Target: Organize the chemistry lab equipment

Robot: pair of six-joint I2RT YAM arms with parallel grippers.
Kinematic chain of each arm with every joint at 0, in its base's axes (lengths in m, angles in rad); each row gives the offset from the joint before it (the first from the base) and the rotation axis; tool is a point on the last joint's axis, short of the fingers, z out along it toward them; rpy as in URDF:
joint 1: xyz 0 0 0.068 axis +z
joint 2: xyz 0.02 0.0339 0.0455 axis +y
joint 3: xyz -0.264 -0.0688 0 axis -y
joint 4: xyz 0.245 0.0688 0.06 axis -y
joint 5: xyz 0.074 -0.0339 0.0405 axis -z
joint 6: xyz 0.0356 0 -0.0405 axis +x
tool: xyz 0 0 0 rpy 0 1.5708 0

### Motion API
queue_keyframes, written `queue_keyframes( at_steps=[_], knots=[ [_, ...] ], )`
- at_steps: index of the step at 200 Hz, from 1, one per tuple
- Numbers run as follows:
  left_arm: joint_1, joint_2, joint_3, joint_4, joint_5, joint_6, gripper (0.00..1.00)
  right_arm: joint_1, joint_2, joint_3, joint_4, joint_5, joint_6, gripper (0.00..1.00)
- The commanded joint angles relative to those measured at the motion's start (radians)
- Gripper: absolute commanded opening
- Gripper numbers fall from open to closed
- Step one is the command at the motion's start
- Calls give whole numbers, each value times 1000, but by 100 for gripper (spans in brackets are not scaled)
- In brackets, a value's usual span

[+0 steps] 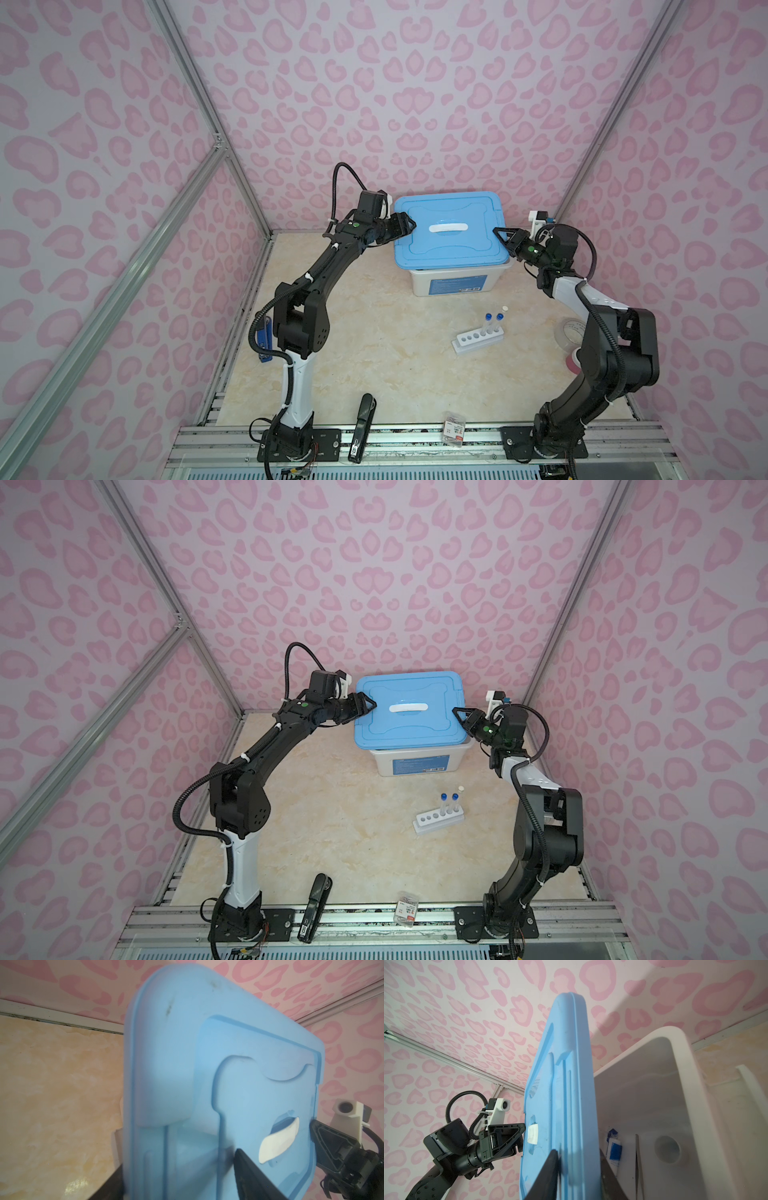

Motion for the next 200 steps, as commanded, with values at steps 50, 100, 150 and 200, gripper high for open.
queue_keyframes(
  at_steps=[50, 100, 150, 200],
  knots=[
    [-19, 25, 51, -13, 5, 28, 71, -12, 15, -4, 52, -46, 7, 27],
    [-23, 29, 63, -27, 3, 22, 72, -19, 20, 0, 48, -51, 7, 27],
    [-27, 25, 52, -27, -4, 15, 74, -29, 15, 0, 37, -58, -3, 27],
    [-34, 10, 52, -24, -35, 36, 82, -29, 0, 4, -37, -44, -55, 27]
  ],
)
